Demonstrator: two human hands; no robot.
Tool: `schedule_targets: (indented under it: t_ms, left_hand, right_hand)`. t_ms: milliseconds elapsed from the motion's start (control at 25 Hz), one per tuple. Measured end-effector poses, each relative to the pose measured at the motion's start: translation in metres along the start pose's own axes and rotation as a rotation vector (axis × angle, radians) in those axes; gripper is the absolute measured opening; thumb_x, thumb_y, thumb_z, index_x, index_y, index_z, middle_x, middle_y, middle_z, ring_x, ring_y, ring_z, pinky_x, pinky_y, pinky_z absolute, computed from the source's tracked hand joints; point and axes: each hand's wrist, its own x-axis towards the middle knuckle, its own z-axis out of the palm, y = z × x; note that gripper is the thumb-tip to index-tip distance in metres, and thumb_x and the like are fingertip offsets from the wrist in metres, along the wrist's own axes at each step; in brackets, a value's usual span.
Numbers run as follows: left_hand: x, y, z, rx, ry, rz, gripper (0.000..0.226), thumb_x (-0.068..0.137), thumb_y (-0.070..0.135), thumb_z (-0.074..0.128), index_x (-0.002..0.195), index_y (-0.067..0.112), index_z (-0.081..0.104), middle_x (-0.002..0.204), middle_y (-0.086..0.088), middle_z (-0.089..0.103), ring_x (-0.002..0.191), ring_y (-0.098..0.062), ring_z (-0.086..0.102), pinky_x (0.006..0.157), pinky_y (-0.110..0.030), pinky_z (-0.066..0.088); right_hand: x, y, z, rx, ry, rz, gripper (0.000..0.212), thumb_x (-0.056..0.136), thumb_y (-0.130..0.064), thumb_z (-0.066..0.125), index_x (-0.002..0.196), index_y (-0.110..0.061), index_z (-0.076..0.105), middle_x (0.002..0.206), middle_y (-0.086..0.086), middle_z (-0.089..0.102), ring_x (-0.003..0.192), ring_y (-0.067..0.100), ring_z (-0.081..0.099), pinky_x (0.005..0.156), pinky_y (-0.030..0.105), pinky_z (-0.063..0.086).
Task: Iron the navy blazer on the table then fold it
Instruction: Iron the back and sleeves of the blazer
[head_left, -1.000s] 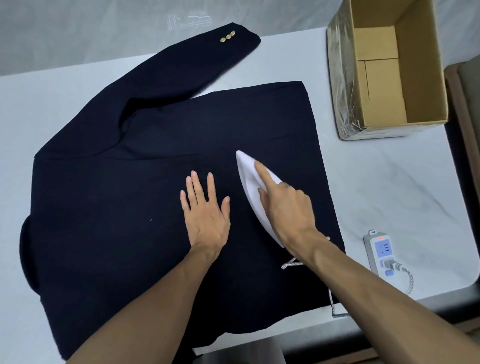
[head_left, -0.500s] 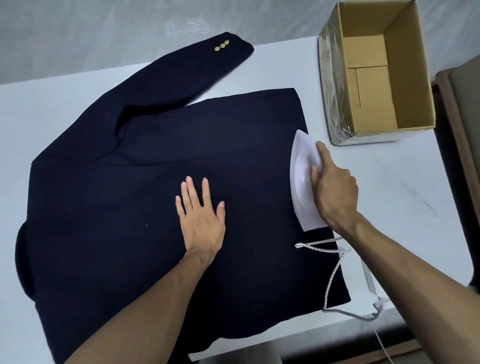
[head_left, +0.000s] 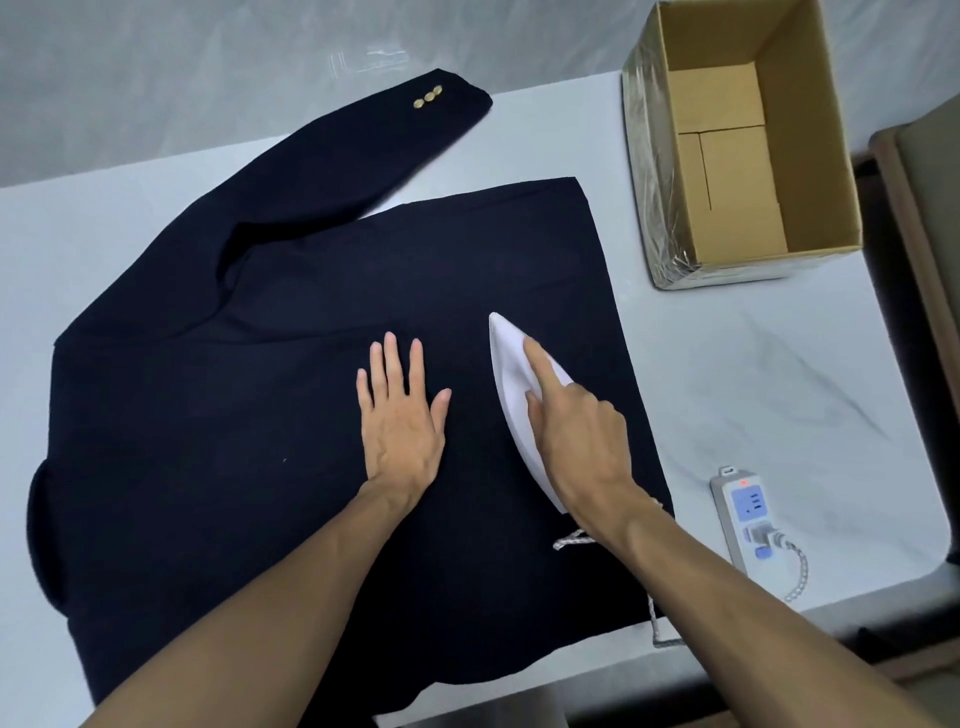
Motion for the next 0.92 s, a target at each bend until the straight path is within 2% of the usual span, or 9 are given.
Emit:
schedule_targets:
  t_ms: [280,480,640,920]
  left_hand:
    - [0.0,0.0,0.003,0.041,-0.014,-0.005,0.067,0.103,0.05,0.012,0.156,0.013,-0.005,0.164,-0.016,-0.008,0.153,-0.03,-0.007,0.124,-0.048,0.005]
    - [0.0,-0.001,0.003,0.041,-0.003,-0.006,0.067,0.103,0.05,0.011,0.157,0.014,-0.002,0.165,-0.015,-0.006,0.153,-0.029,-0.005,0.124,-0.048,0.005]
    - [0.001,0.0,0.004,0.035,0.006,-0.003,0.067,0.103,0.05,0.013,0.157,0.014,-0.002,0.165,-0.015,-0.006,0.153,-0.029,-0.004,0.124,-0.047,0.005]
    - [0.002,-0.001,0.004,0.031,0.007,0.004,0.067,0.104,0.049,0.015,0.158,0.012,0.002,0.165,-0.016,-0.003,0.153,-0.03,-0.002,0.124,-0.048,0.007]
  right_hand:
    - [0.029,0.063,-0.021,0.126,0.082,0.223,0.052,0.103,-0.027,0.033,0.152,-0.034,0.018,0.076,0.012,0.058,0.065,0.03,0.041,0.062,0.036,0.032]
    - [0.021,0.047,-0.027,0.175,0.074,0.096,0.054,0.102,-0.028,0.037,0.152,-0.036,0.018,0.072,0.007,0.054,0.063,0.03,0.043,0.061,0.036,0.032]
    - [0.022,0.015,-0.014,0.045,0.022,-0.038,0.055,0.103,-0.03,0.037,0.152,-0.039,0.013,0.071,0.007,0.053,0.06,0.029,0.046,0.057,0.035,0.035]
    - [0.049,0.048,-0.02,0.046,0.105,0.151,0.052,0.103,-0.026,0.034,0.152,-0.035,0.019,0.064,0.004,0.044,0.06,0.031,0.042,0.058,0.035,0.03]
